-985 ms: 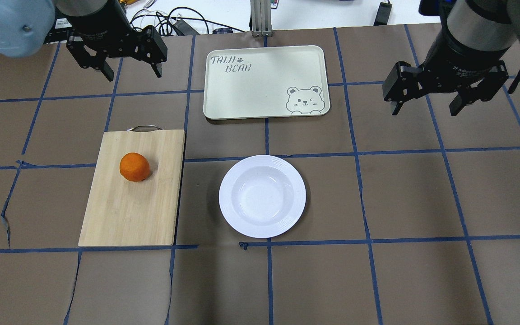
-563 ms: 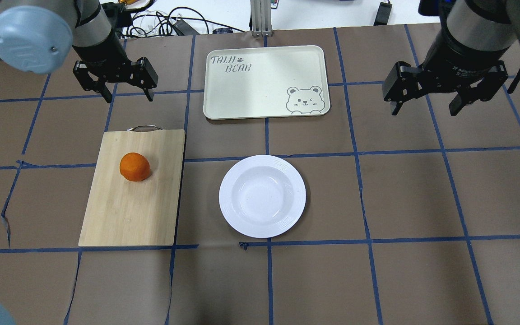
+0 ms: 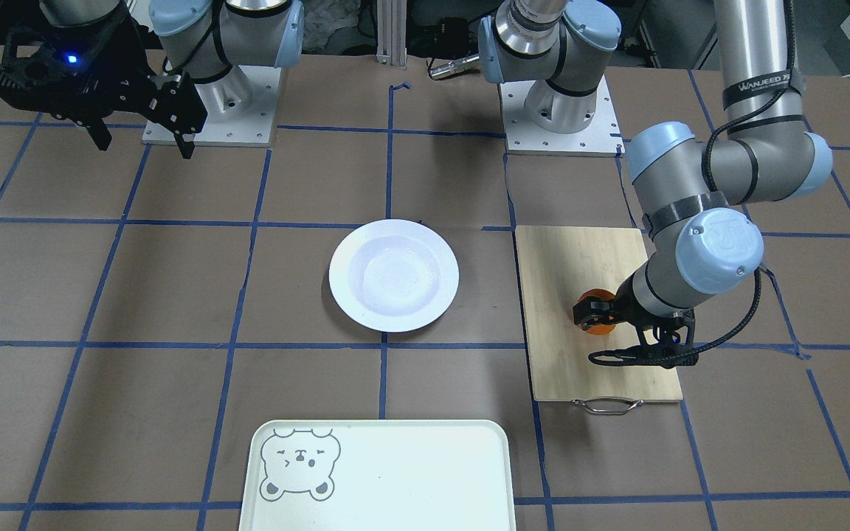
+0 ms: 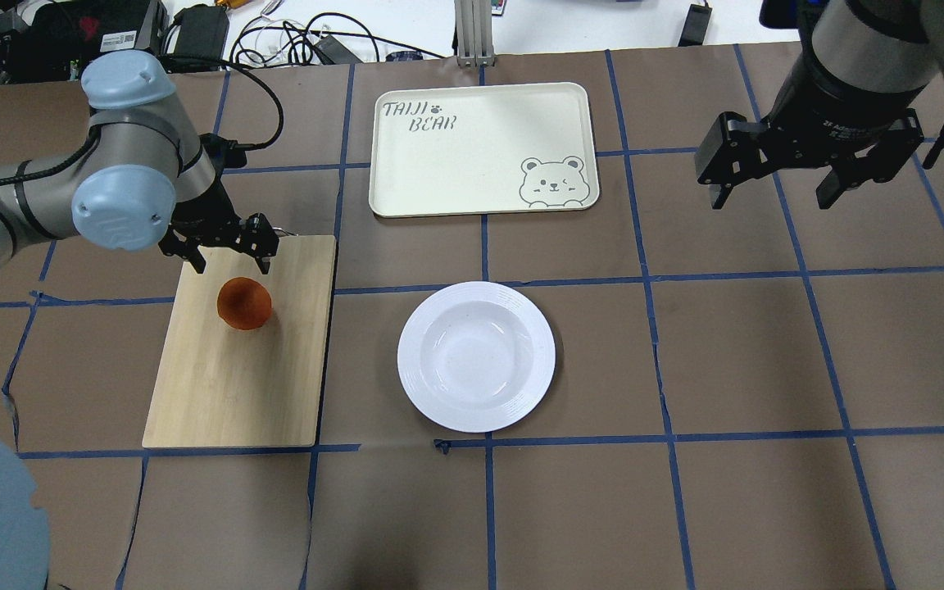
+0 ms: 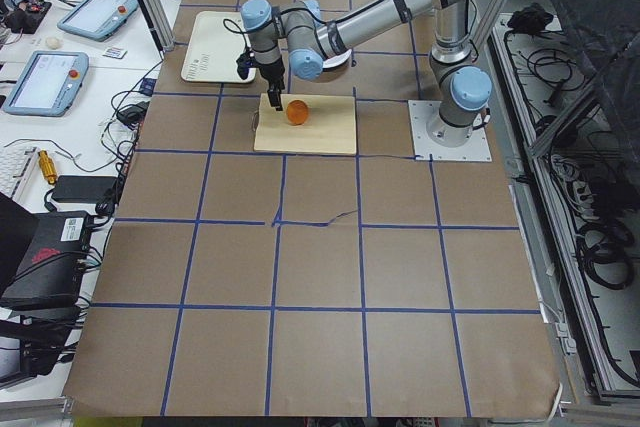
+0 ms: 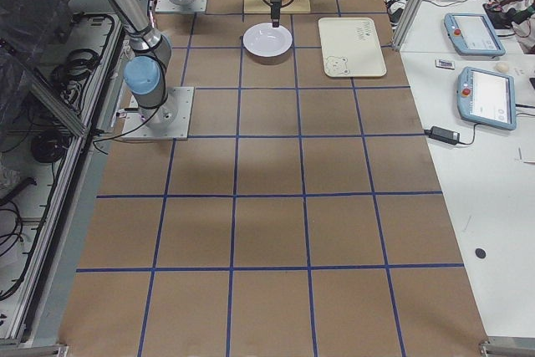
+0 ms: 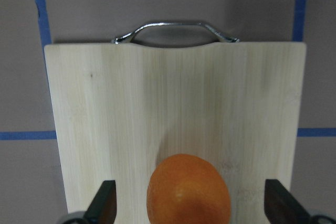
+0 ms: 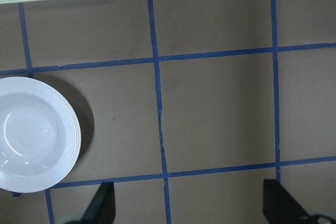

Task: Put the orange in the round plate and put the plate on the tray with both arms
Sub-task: 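Lower the left gripper onto the orange on the cutting board and grasp it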

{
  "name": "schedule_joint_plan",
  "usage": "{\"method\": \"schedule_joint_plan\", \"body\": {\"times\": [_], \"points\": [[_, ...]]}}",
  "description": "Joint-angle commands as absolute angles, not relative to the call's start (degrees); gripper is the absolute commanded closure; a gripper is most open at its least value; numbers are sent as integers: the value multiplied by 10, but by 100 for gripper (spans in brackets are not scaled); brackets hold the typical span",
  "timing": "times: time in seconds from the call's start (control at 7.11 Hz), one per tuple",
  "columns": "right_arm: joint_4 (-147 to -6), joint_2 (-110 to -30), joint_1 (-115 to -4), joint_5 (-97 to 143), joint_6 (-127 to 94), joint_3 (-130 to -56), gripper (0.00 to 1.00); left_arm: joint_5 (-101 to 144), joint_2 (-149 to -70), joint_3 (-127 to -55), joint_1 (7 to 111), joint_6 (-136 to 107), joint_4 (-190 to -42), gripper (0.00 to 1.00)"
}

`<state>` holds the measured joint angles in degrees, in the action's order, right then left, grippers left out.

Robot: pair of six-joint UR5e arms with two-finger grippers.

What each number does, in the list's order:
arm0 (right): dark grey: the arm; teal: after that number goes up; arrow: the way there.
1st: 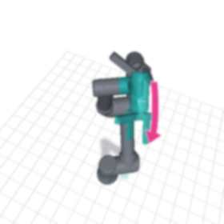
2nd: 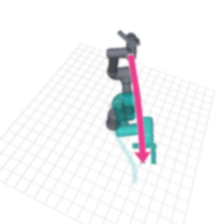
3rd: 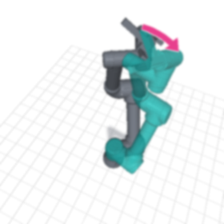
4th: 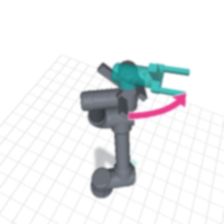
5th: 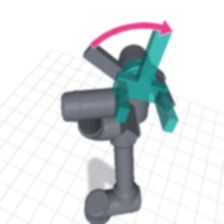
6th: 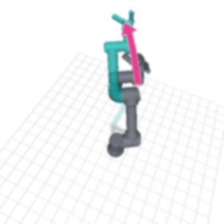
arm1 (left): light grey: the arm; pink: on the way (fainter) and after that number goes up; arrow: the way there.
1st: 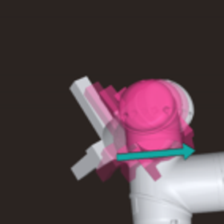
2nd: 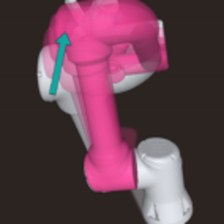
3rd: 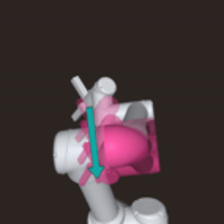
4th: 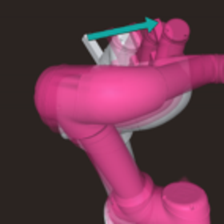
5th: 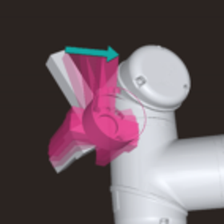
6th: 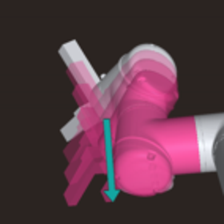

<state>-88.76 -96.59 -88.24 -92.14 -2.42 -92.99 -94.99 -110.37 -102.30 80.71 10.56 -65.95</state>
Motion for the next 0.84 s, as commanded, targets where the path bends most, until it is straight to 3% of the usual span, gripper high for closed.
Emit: {"method": "schedule_joint_plan", "body": {"times": [0.0, 0.28, 0.42, 0.7], "points": [[-888, -966, -882, -922, -24, -930, 0, -950, -1124, -1043, 807, 128, -638, 1], [-888, -965, -882, -922, -24, -931, 0, -949, -1127, -1052, 807, 148, -638, 2], [-888, -965, -882, -922, -24, -931, 0, -951, -1126, -1052, 807, 155, -642, 35], [-888, -965, -882, -922, -23, -931, 0, -951, -1122, -1048, 807, 151, -643, 76]]}}
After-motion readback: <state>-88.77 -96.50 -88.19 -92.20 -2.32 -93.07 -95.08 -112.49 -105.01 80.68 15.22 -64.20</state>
